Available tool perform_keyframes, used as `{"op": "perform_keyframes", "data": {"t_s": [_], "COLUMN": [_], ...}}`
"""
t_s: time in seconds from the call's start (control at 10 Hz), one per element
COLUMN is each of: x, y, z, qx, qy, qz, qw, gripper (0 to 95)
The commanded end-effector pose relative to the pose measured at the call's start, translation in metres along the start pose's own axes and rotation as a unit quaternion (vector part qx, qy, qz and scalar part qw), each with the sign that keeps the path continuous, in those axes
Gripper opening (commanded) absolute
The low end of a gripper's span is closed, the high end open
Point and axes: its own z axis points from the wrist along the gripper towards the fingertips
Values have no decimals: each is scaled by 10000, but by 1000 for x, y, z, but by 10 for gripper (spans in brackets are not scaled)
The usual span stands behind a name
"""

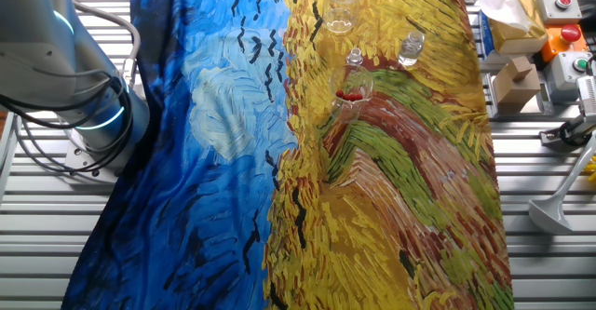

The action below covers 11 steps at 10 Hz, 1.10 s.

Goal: Transfer liquid using a dropper

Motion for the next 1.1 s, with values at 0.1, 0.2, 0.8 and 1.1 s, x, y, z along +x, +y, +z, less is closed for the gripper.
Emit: {"op": "perform_keyframes", "data": {"t_s": [0.1,0.2,0.8,1.1], "x": [0,0,4,3], "y": [0,0,-3,-3], "z": [0,0,-5,-8], "qx": [-4,-6,-10,-11], "qy": [-20,-22,-20,-16], "qz": [-11,-24,-112,-133], "qw": [10000,10000,9999,9999], "gripper": [190,190,190,190]}}
